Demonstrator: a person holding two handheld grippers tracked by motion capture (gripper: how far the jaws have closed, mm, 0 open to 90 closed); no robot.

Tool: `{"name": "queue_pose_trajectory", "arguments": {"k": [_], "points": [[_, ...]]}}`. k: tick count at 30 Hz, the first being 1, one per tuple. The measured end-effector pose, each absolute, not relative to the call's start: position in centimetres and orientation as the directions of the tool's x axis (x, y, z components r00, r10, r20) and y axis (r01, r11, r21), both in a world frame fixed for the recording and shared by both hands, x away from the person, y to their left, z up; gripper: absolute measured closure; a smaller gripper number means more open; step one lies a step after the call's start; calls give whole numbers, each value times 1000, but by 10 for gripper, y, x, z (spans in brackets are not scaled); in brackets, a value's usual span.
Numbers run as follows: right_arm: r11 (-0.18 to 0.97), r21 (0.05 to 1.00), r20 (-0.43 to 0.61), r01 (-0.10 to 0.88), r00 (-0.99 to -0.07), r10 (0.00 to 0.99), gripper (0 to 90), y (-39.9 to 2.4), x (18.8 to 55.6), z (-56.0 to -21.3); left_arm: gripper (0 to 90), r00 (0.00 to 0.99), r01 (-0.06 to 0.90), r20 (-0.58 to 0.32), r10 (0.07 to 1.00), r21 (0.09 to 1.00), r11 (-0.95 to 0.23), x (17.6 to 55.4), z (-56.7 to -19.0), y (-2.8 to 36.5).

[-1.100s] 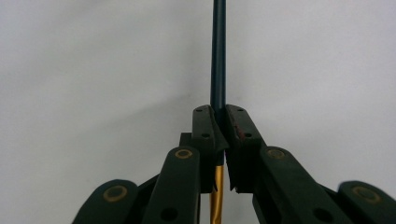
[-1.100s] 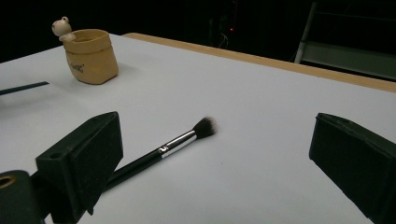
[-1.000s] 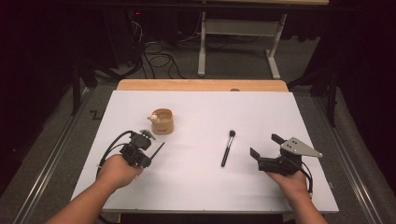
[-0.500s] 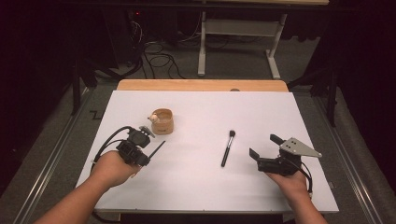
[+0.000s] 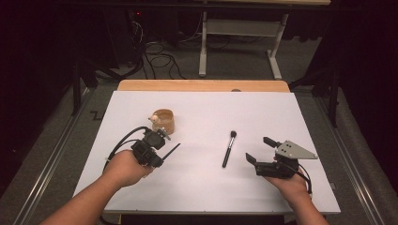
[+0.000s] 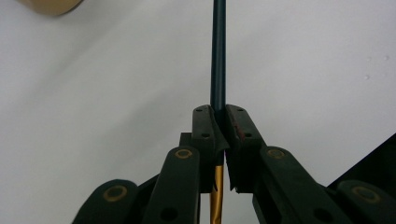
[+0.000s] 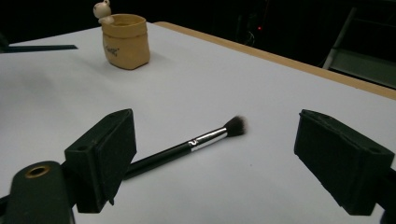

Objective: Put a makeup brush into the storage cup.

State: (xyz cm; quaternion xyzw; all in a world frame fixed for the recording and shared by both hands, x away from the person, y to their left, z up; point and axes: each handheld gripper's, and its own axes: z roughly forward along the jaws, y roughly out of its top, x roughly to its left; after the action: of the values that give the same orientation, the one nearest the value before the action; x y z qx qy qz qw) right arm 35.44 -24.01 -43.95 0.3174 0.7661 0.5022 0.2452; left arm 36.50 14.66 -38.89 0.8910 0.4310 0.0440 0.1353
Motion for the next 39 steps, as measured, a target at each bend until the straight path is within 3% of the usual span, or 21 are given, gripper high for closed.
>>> {"name": "queue_pose_trajectory", "arguments": {"k": [7,21,39], "points": [[319,919,-66,231,-708,703,150,-236,352,-440,829,646,743,-95,758,310,-594,367,-402,128],[380,897,-80,228,-759,646,135,-223,348,-442,829,806,585,-77,587,251,-771,367,-405,88],[501,854,-156,140,-849,505,326,-175,339,-436,830,887,459,-77,454,241,-855,372,-399,78]]}}
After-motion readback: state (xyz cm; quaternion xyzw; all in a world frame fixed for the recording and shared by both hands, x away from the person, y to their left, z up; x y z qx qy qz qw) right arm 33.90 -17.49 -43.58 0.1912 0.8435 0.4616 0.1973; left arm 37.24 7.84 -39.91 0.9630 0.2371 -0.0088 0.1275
